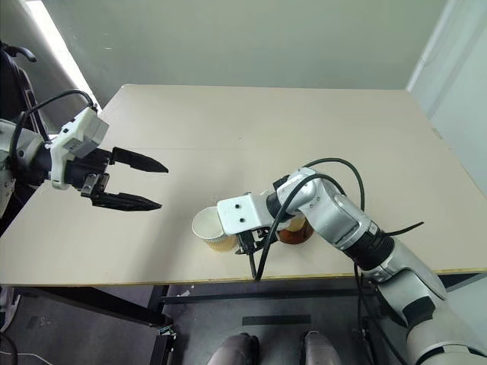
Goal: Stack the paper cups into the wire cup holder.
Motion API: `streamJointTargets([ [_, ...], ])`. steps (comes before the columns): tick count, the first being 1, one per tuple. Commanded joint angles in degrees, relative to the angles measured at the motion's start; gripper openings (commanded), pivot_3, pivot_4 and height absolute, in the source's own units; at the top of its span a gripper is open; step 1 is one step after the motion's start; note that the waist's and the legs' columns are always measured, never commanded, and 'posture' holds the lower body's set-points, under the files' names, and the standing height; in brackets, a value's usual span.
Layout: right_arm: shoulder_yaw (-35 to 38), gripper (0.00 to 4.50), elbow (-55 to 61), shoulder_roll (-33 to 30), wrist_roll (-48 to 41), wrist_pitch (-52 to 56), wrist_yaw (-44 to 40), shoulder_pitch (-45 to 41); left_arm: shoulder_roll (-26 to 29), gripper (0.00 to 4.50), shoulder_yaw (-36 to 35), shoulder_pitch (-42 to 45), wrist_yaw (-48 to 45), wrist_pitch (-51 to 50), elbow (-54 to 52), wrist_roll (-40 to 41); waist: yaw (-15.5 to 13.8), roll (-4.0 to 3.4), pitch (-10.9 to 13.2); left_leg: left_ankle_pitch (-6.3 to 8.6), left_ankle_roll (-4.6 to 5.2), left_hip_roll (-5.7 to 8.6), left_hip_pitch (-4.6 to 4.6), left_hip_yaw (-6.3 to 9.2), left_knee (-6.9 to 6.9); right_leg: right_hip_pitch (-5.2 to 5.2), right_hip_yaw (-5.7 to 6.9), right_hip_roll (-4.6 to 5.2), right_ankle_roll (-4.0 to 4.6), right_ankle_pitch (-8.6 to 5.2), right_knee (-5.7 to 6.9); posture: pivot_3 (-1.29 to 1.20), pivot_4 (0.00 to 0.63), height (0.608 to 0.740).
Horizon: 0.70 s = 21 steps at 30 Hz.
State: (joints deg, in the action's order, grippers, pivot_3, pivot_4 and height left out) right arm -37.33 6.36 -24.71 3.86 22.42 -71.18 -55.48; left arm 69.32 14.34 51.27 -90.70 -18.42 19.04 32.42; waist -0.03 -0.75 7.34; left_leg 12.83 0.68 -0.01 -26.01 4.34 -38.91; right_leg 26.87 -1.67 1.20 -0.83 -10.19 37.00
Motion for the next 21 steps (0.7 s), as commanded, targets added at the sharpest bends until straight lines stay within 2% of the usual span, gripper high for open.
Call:
streamJointTargets([
  [1, -0.7, 3.67, 0.5, 1.4, 2.0, -2.1, 0.8, -1.0, 0.4, 4.41, -0.7, 1.0, -1.8, 1.0, -0.7, 0.5, 0.0, 0.00, 0.0, 0.00, 0.00, 0.00, 0.00, 0.00, 0.00, 0.00, 0.00, 0.00, 0.00, 0.00, 0.00, 0.00, 0.150, 0.740],
  [8, -1.1, 3.67, -2.4, 3.3, 4.7, -4.9, 0.5, -1.6, 0.4, 4.41, -1.1, 0.6, -1.8, 0.5, -1.6, 0.5, 0.0, 0.01, 0.0, 0.00, 0.00, 0.01, -0.01, 0.01, 0.00, 0.00, 0.02, 0.00, 0.01, 0.00, -0.01, 0.00, 0.150, 0.740],
  [9, -1.1, 3.49, -2.9, 3.4, 5.0, -5.3, 0.4, -1.7, 0.3, 4.47, -1.1, 0.6, -1.8, 0.6, -1.6, 0.4, 0.0, 0.01, 0.0, 0.00, 0.00, 0.00, -0.01, 0.01, 0.00, -0.01, 0.02, 0.00, 0.01, 0.01, -0.01, 0.00, 0.150, 0.740],
  [11, -1.2, 3.06, -4.0, 3.5, 5.7, -6.4, 0.4, -1.9, 0.1, 4.50, -1.1, 0.6, -1.8, 0.7, -1.4, 0.2, 0.0, 0.01, 0.0, 0.00, 0.00, 0.00, -0.01, 0.02, 0.00, -0.01, 0.02, 0.00, 0.02, 0.01, -0.01, 0.00, 0.150, 0.740],
  [20, -0.3, 0.02, -5.6, 3.1, 6.7, -7.9, -0.5, -1.7, -1.4, 4.50, -0.1, 1.9, -1.8, 1.6, -0.1, -0.7, 0.0, 0.01, 0.0, 0.00, -0.01, 0.00, -0.01, 0.02, 0.00, -0.01, 0.02, 0.00, 0.02, 0.01, -0.01, 0.00, 0.150, 0.740],
  [21, -0.2, 0.02, -5.5, 3.0, 6.7, -7.9, -0.5, -1.6, -1.5, 4.50, 0.0, 2.0, -1.8, 1.8, 0.1, -0.7, 0.0, 0.01, 0.0, 0.00, -0.01, 0.00, -0.01, 0.02, 0.00, -0.01, 0.02, 0.00, 0.02, 0.01, -0.01, 0.00, 0.150, 0.740],
])
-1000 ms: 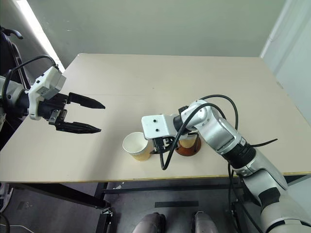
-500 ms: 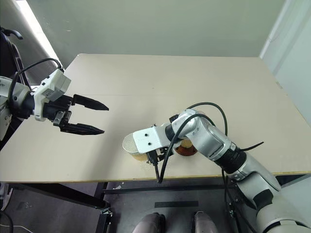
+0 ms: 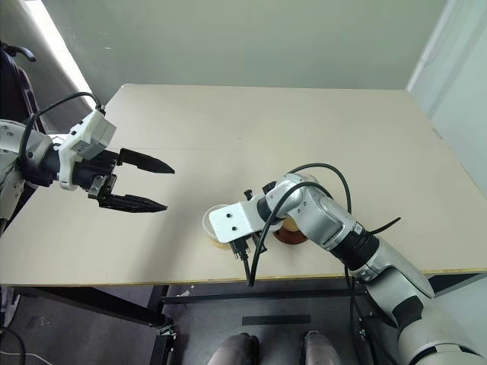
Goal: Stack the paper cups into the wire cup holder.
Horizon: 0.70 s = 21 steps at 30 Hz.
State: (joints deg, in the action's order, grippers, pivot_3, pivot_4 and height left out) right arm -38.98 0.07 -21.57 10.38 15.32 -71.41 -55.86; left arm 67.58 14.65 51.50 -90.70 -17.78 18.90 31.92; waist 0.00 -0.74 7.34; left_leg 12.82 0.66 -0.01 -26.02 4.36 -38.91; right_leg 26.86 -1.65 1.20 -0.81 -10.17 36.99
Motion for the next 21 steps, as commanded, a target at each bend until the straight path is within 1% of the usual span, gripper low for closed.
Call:
streamJointTargets([
  [1, 1.5, 0.02, 0.9, -0.1, 0.2, -0.7, -0.4, -1.1, 0.2, 4.50, -0.1, 1.8, -1.8, 1.4, 0.5, -0.2, 0.0, 0.00, 0.0, 0.00, 0.00, 0.00, 0.00, 0.00, 0.00, 0.00, 0.00, 0.00, 0.00, 0.00, 0.00, 0.00, 0.150, 0.740],
  [9, 2.9, 0.02, 2.0, -1.1, -0.6, 0.4, -0.9, -1.1, 0.2, 4.50, 1.1, 2.1, -1.8, 3.2, 2.3, 0.2, 0.0, 0.00, 0.0, 0.00, -0.01, 0.00, 0.00, 0.01, 0.00, -0.01, 0.01, 0.00, 0.00, 0.00, 0.00, 0.00, 0.150, 0.740],
  [14, 10.5, 0.02, 1.4, -3.9, -4.8, 3.1, -2.0, -5.9, 0.0, 4.50, 1.2, 2.1, -1.8, 3.3, 2.1, 0.4, 0.0, 0.00, 0.0, -0.02, -0.02, 0.01, -0.04, 0.01, 0.00, 0.01, 0.01, 0.00, 0.00, 0.00, 0.00, 0.00, 0.150, 0.740],
  [21, 18.4, 0.02, 4.2, -7.3, -10.8, 8.7, -2.7, -10.5, -1.0, 4.50, 1.1, 2.6, -1.8, 2.2, 1.4, 0.3, 0.0, 0.02, 0.0, -0.03, -0.06, 0.00, 0.00, 0.02, 0.10, 0.01, 0.01, 0.00, 0.07, -0.03, -0.04, 0.00, 0.150, 0.740],
])
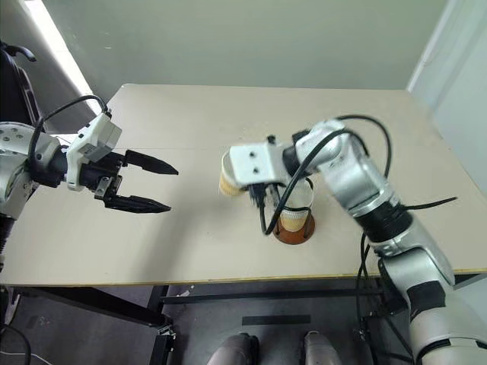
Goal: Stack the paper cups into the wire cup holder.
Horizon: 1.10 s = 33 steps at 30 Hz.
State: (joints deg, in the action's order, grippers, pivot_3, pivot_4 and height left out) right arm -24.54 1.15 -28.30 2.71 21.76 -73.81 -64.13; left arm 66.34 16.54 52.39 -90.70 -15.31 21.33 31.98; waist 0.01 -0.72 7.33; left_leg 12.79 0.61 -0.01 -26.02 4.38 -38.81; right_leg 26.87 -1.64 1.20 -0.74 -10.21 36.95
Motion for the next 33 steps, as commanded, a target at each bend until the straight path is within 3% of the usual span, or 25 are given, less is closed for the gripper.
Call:
streamJointTargets([
  [1, 4.9, 0.02, 3.7, -0.9, -3.9, 3.2, -0.3, -2.6, 0.2, 4.50, -0.8, 1.8, -1.8, -0.4, -1.1, 0.2, 0.0, 0.00, 0.0, -0.03, -0.05, 0.00, -0.01, 0.00, 0.03, 0.03, 0.00, -0.01, 0.00, 0.00, 0.01, 0.00, 0.150, 0.740],
  [15, 10.6, 0.02, 8.5, -20.3, -8.8, 3.7, -8.9, -2.5, -2.9, 4.50, 0.1, 4.8, -1.8, -2.2, -2.4, 1.5, -0.1, 0.01, 0.0, -0.21, -0.19, -0.01, 0.03, 0.05, 0.29, 0.06, 0.02, 0.00, -0.02, 0.02, 0.02, 0.00, 0.150, 0.740],
  [26, 11.0, 0.02, 17.3, -26.8, -15.4, 11.1, -13.1, -0.2, -7.1, 4.50, 2.6, 9.3, -1.8, -2.8, -2.0, 3.5, -0.1, 0.01, 0.0, -0.28, -0.15, -0.02, 0.07, 0.04, 0.38, 0.01, 0.03, 0.00, -0.10, 0.06, 0.00, 0.00, 0.150, 0.740],
  [33, 8.6, 0.02, 17.4, -27.6, -14.7, 9.8, -13.5, 0.9, -8.1, 4.50, 3.5, 10.0, -1.8, -2.4, -1.6, 3.6, -0.1, 0.01, 0.0, -0.31, -0.11, -0.02, 0.09, 0.05, 0.32, -0.03, 0.03, -0.01, -0.18, 0.11, 0.00, 0.00, 0.150, 0.740],
])
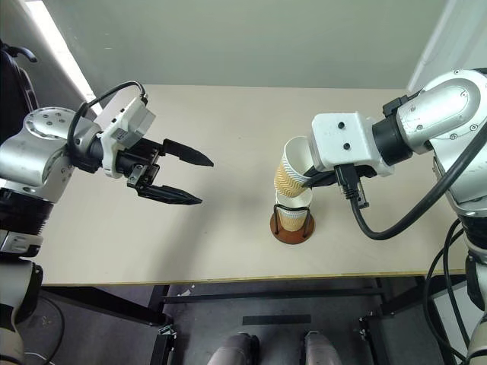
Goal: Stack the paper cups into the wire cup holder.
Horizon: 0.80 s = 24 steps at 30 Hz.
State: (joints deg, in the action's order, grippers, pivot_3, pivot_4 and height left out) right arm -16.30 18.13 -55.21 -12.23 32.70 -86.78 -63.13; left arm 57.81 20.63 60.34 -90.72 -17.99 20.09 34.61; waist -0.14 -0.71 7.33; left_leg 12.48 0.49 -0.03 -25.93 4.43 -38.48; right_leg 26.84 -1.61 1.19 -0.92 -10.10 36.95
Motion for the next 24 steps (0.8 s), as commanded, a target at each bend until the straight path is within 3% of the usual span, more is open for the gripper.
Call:
streamJointTargets([
  [1, -0.2, 0.02, -0.3, -0.5, 1.0, -2.2, -0.5, -0.1, 0.4, 4.50, -0.6, 2.0, -1.8, 0.3, -0.4, 1.0, 0.0, 0.00, 0.0, 0.00, 0.00, 0.00, 0.00, 0.00, -0.01, 0.00, 0.00, 0.00, -0.01, 0.01, 0.00, 0.00, 0.150, 0.740],
  [10, -3.2, 0.02, -5.0, 0.0, 5.3, -9.5, -1.3, 0.8, 0.8, 4.50, -1.1, 1.2, -1.8, 0.3, -0.9, 1.1, 0.0, 0.00, 0.0, -0.01, 0.03, 0.00, 0.00, 0.00, -0.06, -0.03, 0.01, 0.00, -0.38, 0.23, 0.00, 0.00, 0.150, 0.740],
  [24, -4.7, 0.02, -4.8, 1.9, 7.7, -12.1, -2.2, 3.8, 0.8, 4.50, -1.5, 0.8, -1.8, 0.6, -0.6, 0.8, 0.0, 0.00, 0.0, -0.01, 0.04, -0.01, 0.01, 0.00, -0.11, -0.06, 0.03, 0.00, -0.42, 0.25, 0.00, 0.00, 0.150, 0.740],
])
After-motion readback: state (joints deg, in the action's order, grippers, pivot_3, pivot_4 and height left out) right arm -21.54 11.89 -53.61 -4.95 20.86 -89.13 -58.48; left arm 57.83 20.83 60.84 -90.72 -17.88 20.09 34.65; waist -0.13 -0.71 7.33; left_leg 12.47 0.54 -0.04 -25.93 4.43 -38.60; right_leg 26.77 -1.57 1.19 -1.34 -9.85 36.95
